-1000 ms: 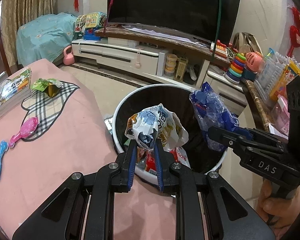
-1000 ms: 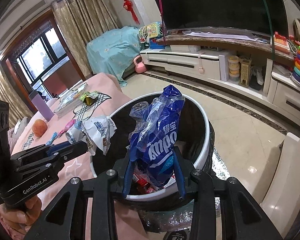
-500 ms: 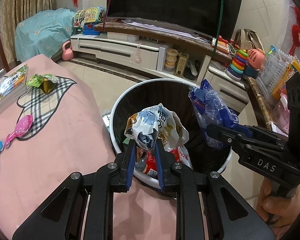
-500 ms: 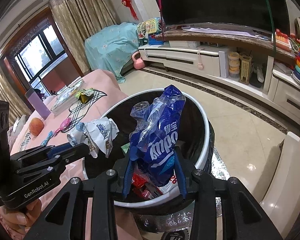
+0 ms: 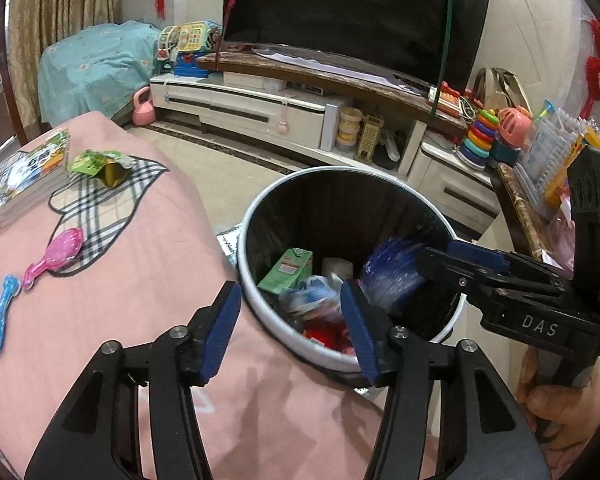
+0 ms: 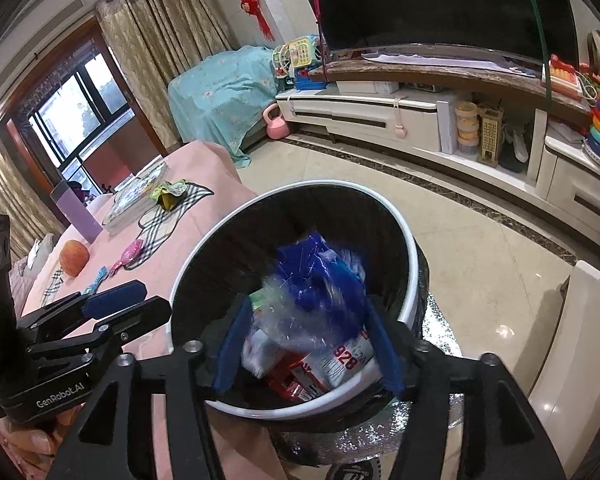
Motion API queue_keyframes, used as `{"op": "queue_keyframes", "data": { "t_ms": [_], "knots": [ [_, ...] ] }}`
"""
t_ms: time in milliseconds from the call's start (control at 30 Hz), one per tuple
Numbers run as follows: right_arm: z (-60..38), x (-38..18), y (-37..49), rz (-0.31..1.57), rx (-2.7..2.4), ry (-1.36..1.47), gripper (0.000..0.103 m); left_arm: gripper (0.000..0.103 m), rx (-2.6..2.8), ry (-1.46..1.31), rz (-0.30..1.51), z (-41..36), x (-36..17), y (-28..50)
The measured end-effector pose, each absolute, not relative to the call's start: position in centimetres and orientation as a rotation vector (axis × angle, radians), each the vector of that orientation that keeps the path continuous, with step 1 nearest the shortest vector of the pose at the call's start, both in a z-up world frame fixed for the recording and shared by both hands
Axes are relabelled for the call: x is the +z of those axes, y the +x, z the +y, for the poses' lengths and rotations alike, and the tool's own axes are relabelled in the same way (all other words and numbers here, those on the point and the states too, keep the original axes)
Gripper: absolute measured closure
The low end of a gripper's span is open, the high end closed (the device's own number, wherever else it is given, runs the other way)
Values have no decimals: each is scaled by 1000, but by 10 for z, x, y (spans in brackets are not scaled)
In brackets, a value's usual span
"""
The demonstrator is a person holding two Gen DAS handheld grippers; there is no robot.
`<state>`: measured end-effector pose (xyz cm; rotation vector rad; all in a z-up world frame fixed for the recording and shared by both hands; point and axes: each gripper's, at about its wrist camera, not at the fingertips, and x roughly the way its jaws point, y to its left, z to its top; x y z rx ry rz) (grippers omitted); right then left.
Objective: Collect trash
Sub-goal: 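Open the left tool over the bin while the right tool opens to drop the bag, then move both tools back over the table toward the blue and pink candy packs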
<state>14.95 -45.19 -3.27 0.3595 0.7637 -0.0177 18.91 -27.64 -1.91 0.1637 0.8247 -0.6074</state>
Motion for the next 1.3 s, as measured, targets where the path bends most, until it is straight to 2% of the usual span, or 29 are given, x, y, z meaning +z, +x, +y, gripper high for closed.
{"op": "queue_keyframes", "data": {
  "t_ms": [100, 233, 300, 367, 567, 967, 1300],
  "knots": [
    [-448, -32, 148, 760, -14, 359, 33, 43, -584, 143, 815, -260, -18, 186],
    [-444, -28, 142, 742, -14, 375, 32, 40, -545, 101, 823, -234, -22, 183],
    [-438, -26, 137, 723, -9, 393, 27, 40, -524, 85, 830, -222, -25, 181],
    [-429, -23, 133, 697, 4, 404, 14, 39, -497, 64, 835, -203, -28, 179],
    [-385, -19, 128, 669, 66, 389, 3, 38, -416, 9, 850, -151, -40, 171],
    [-300, -32, 146, 708, 191, 373, 2, 35, -247, -109, 858, -48, -54, 164],
    [-255, -45, 167, 761, 241, 323, 2, 34, -153, -141, 868, 3, -60, 169]
  ]
}}
